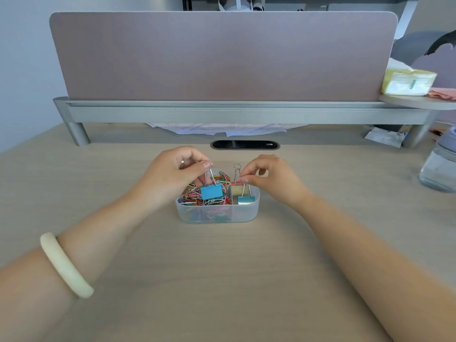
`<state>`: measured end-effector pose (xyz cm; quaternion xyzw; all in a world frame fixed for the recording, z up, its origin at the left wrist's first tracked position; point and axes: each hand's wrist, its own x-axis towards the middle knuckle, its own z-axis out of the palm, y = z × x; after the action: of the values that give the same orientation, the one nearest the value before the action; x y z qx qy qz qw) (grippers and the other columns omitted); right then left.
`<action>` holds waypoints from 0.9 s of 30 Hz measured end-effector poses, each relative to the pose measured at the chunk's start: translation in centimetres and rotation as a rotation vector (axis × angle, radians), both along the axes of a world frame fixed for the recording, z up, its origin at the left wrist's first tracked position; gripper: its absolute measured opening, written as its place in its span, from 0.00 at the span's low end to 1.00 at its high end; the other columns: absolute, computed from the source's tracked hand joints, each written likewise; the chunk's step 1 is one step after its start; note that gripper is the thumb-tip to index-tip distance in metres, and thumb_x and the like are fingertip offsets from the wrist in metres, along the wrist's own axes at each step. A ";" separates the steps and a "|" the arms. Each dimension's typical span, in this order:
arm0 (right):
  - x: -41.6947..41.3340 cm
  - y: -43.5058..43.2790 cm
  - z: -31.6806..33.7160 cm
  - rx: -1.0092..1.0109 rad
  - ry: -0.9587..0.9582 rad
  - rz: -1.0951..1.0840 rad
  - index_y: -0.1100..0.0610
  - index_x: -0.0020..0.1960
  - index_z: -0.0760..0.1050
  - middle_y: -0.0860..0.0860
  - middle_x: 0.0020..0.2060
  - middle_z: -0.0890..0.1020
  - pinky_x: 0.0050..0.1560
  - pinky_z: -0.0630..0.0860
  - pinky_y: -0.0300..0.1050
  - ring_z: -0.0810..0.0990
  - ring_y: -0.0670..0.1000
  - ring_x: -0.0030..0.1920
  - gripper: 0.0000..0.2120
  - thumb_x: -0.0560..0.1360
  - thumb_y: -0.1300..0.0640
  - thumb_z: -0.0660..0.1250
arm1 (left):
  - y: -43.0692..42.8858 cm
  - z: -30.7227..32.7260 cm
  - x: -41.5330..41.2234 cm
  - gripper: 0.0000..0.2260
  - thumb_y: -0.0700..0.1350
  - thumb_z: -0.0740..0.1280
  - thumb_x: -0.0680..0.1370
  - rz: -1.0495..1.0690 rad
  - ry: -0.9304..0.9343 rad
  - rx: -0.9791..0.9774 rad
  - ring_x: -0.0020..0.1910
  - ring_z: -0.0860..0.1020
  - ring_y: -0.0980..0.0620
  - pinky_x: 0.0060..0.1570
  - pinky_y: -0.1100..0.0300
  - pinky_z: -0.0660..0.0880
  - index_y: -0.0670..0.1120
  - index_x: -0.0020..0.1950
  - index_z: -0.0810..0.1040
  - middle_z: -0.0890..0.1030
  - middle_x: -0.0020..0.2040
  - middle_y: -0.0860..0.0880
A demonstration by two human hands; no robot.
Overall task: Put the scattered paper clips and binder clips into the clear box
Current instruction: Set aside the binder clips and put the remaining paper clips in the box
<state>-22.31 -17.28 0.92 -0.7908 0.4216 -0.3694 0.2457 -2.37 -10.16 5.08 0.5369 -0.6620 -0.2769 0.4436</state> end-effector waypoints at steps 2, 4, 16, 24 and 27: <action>-0.2 -0.1 0.1 -0.005 -0.050 -0.008 0.56 0.41 0.81 0.42 0.35 0.77 0.38 0.67 0.28 0.71 0.35 0.35 0.01 0.71 0.59 0.70 | 0.0 0.1 -0.5 0.06 0.40 0.64 0.75 -0.017 0.000 -0.006 0.27 0.77 0.61 0.26 0.74 0.66 0.44 0.39 0.77 0.80 0.30 0.52; -0.6 -0.3 0.1 -0.008 -0.089 -0.045 0.56 0.43 0.81 0.42 0.37 0.78 0.38 0.67 0.26 0.72 0.36 0.35 0.04 0.73 0.57 0.67 | -0.1 0.2 -1.2 0.06 0.38 0.64 0.75 -0.046 0.016 -0.010 0.27 0.76 0.62 0.26 0.75 0.66 0.43 0.39 0.77 0.80 0.28 0.53; -1.8 -1.0 -1.9 0.130 -0.176 -0.102 0.51 0.41 0.78 0.44 0.33 0.78 0.37 0.68 0.26 0.74 0.34 0.32 0.10 0.77 0.57 0.61 | -3.2 -2.8 -5.3 0.05 0.43 0.67 0.73 0.038 -0.161 0.006 0.32 0.75 0.65 0.39 0.68 0.72 0.48 0.38 0.80 0.81 0.34 0.56; -1.4 -0.9 -2.1 0.150 -0.183 -0.075 0.58 0.46 0.78 0.42 0.32 0.76 0.37 0.68 0.26 0.74 0.33 0.30 0.08 0.77 0.60 0.60 | -3.5 -4.0 -5.2 0.04 0.45 0.74 0.67 0.138 -0.371 -0.126 0.37 0.70 0.57 0.41 0.59 0.66 0.51 0.39 0.81 0.70 0.34 0.56; -1.4 -0.8 -2.2 0.157 -0.179 -0.070 0.58 0.47 0.78 0.42 0.33 0.77 0.37 0.69 0.25 0.74 0.33 0.30 0.08 0.77 0.61 0.60 | -3.2 -3.8 -5.0 0.10 0.46 0.75 0.65 0.133 -0.426 -0.143 0.39 0.69 0.54 0.40 0.58 0.67 0.51 0.44 0.80 0.69 0.36 0.56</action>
<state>-23.70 -18.09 -1.24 -0.7179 0.4530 -0.4127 0.3303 -7.33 -13.38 1.29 0.5930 -0.7218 -0.0799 0.3478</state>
